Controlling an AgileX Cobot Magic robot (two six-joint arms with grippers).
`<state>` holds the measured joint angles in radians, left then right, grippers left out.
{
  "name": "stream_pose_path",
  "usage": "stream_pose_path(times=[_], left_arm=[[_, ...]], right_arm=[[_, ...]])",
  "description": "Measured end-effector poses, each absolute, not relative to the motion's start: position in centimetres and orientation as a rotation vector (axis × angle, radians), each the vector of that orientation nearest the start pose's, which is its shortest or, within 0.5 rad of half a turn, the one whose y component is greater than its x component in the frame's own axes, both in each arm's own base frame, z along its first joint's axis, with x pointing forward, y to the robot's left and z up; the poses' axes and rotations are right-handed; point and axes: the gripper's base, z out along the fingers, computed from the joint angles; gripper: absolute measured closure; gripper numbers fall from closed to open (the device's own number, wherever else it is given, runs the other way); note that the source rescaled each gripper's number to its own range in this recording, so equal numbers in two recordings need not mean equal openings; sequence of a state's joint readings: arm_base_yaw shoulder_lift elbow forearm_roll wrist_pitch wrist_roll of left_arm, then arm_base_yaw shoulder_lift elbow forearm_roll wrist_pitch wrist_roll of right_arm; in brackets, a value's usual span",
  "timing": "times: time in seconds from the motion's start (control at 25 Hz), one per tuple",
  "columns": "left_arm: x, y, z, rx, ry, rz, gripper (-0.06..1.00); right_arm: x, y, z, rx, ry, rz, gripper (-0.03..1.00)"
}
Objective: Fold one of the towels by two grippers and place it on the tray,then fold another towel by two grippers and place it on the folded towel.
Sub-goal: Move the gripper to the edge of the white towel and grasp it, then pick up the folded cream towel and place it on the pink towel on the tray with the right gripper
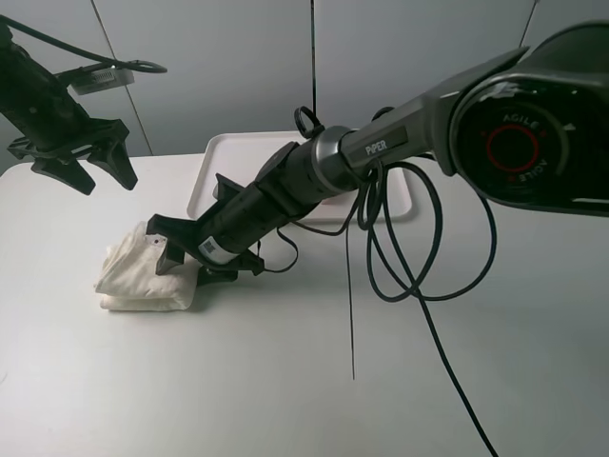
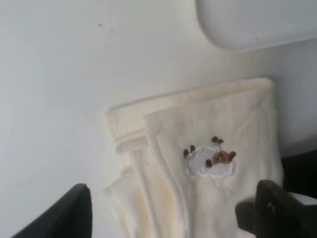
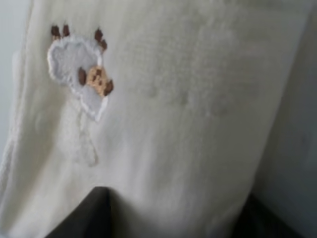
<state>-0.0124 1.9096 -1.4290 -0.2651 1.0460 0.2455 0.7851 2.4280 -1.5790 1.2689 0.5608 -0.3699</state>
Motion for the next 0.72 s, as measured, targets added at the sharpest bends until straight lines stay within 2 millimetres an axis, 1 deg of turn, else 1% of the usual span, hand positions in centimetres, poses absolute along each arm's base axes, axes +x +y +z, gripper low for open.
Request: stream_pose_path(times=[0.2, 0.48, 0.6, 0.72], left_arm=[[38.3, -2.5, 21.3, 0.223, 2.957, -0.328, 0.05], [38.3, -2.6, 21.3, 0.228, 2.956, -0.331, 0.05], [38.3, -2.9, 21.4, 0.224, 2.941, -0.39, 0.05], [38.4, -3.2, 21.6, 0.243, 2.909, -0.476, 0.05]], right_arm=[[30.8, 37.3, 5.4, -0.197, 2.839, 1.19, 0.89], [30.8, 37.4, 5.7, -0.274, 2.8, 1.192, 0.89], [30.9, 37.5, 7.4, -0.355, 2.749, 1.189, 0.89], [31.7, 36.9, 9.8, -0.401, 2.691, 1.184, 0.89]])
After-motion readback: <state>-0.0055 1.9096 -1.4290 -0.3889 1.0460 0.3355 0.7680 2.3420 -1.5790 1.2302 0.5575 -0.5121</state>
